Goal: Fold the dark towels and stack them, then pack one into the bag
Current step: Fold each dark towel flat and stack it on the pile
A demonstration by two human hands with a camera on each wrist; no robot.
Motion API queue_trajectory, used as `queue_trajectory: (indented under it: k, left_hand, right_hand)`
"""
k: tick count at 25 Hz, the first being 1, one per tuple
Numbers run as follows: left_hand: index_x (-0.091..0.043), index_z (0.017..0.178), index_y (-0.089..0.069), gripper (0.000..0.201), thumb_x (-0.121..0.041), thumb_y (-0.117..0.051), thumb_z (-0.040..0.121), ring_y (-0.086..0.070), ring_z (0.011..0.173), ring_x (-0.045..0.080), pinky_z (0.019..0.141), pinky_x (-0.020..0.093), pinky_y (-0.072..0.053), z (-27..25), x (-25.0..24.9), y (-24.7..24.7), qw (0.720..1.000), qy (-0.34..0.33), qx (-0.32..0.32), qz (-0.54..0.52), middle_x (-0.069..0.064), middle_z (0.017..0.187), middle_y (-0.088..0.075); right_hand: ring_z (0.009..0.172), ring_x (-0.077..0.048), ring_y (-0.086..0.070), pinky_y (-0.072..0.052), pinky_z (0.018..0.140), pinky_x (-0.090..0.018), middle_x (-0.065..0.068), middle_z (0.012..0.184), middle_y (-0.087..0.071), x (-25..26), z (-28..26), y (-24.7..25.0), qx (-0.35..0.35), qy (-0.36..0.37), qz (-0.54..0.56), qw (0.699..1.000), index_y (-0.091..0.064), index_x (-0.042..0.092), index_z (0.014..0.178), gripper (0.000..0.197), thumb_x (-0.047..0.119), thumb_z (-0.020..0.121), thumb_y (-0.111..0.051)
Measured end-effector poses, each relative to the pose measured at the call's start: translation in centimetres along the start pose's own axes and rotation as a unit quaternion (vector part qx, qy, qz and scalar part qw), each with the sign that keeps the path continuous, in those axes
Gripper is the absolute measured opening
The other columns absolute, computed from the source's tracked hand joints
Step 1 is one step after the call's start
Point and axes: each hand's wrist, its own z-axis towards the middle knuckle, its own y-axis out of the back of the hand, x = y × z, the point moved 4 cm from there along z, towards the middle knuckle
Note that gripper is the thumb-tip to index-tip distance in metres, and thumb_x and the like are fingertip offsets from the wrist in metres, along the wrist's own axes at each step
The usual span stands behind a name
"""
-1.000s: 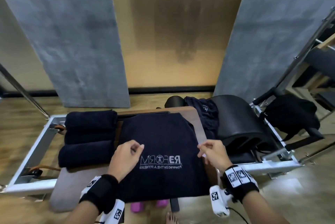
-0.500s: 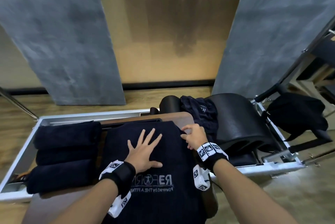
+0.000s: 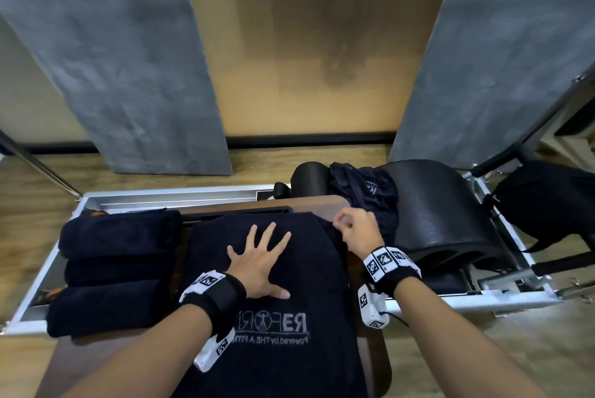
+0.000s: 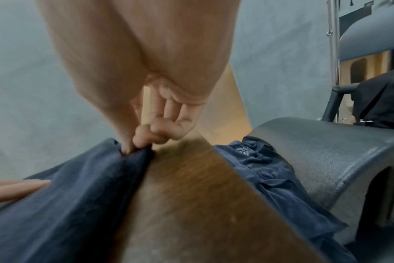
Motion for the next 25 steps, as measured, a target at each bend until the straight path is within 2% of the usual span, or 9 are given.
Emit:
queue_trajectory:
  k: [4,7,9,12,15,17,20,22,25]
  left_hand:
    - [-0.048,0.162,0.017,0.132,-0.065,-0.083,0.077,0.033,0.155,0.035,0.114,0.085,-0.006,0.0,-0.2,-0.1,1.000,-0.004,-0.002,-0.012,-0.010,0.168,0.035]
    - [-0.048,0.162,0.017,0.133,-0.064,-0.083,0.076,0.034,0.155,0.035,0.114,0.085,-0.005,-0.1,-0.4,-0.3,1.000,-0.004,-0.005,-0.011,-0.010,0.168,0.035]
    - [-0.048,0.162,0.016,0.132,-0.065,-0.083,0.076,0.033,0.155,0.035,0.114,0.084,-0.005,-0.3,-0.5,-0.3,1.000,-0.006,-0.008,-0.011,-0.010,0.169,0.034]
    - [-0.047,0.163,0.016,0.131,-0.064,-0.082,0.078,0.034,0.155,0.034,0.115,0.084,-0.004,-0.6,-0.7,-0.3,1.000,-0.005,-0.011,-0.013,-0.010,0.169,0.035]
    - [-0.047,0.163,0.016,0.130,-0.063,-0.082,0.078,0.035,0.154,0.034,0.115,0.084,-0.003,-0.8,-0.9,-0.4,1.000,-0.007,-0.012,-0.019,-0.009,0.169,0.035]
    - [-0.046,0.163,0.016,0.130,-0.063,-0.082,0.079,0.036,0.154,0.033,0.115,0.083,-0.002,-0.8,-0.9,-0.3,1.000,-0.008,-0.016,-0.018,-0.009,0.169,0.035]
    - [-0.044,0.164,0.015,0.128,-0.064,-0.080,0.080,0.037,0.154,0.031,0.116,0.081,0.001,-1.1,-0.8,-0.5,0.999,-0.015,-0.026,-0.028,-0.009,0.169,0.035]
    - [-0.042,0.165,0.014,0.127,-0.065,-0.078,0.081,0.037,0.154,0.029,0.118,0.080,0.003,-1.4,-0.7,-0.6,0.998,-0.023,-0.040,-0.035,-0.008,0.169,0.035]
    - [-0.039,0.167,0.009,0.123,-0.067,-0.076,0.082,0.035,0.155,0.026,0.120,0.077,0.006,-1.9,-0.7,-0.8,0.996,-0.033,-0.067,-0.050,-0.008,0.171,0.031]
  right_hand:
    - [0.048,-0.016,-0.062,-0.053,0.042,-0.033,-0.009,0.070,-0.067,-0.8,0.5,0.6,-0.037,-0.018,0.074,0.996,-0.061,0.034,0.097,0.018,0.017,0.096,-0.067]
    - [0.071,-0.016,-0.066,-0.058,0.068,-0.036,-0.005,0.080,-0.069,-0.1,0.7,-0.6,0.061,0.022,-0.010,0.998,-0.070,0.039,0.109,0.024,0.025,0.091,-0.077]
    - [0.086,-0.026,-0.066,-0.059,0.080,-0.041,-0.008,0.092,-0.067,0.0,0.8,-0.1,-0.003,-0.003,-0.040,0.999,-0.071,0.031,0.104,0.008,0.029,0.096,-0.069]
    - [0.050,-0.026,-0.067,-0.060,0.050,-0.044,-0.015,0.073,-0.070,-0.9,0.8,0.6,-0.114,-0.102,0.107,0.983,-0.063,0.014,0.095,0.022,0.032,0.104,-0.053]
    - [0.034,-0.023,-0.057,-0.047,0.035,-0.029,-0.013,0.053,-0.068,-0.5,0.6,-0.6,-0.022,-0.132,0.165,0.977,-0.064,0.006,0.085,0.040,0.044,0.094,-0.069]
    - [0.043,-0.023,-0.060,-0.054,0.048,-0.034,-0.011,0.057,-0.069,-0.3,0.6,-1.0,0.015,-0.132,0.170,0.976,-0.065,0.008,0.076,0.033,0.034,0.089,-0.080]
    - [0.082,-0.031,-0.071,-0.059,0.083,-0.043,-0.012,0.086,-0.075,-1.4,0.8,0.4,-0.099,-0.179,0.143,0.968,-0.068,0.012,0.082,0.016,0.023,0.091,-0.076]
    - [0.074,-0.026,-0.067,-0.056,0.073,-0.037,-0.012,0.090,-0.074,-0.8,0.0,1.0,-0.148,-0.169,0.121,0.967,-0.067,0.015,0.092,0.008,0.021,0.093,-0.071]
    - [0.042,-0.023,-0.060,-0.047,0.041,-0.029,-0.016,0.071,-0.075,3.0,-1.8,-2.5,0.098,-0.083,0.224,0.966,-0.064,0.009,0.102,0.015,0.024,0.100,-0.066]
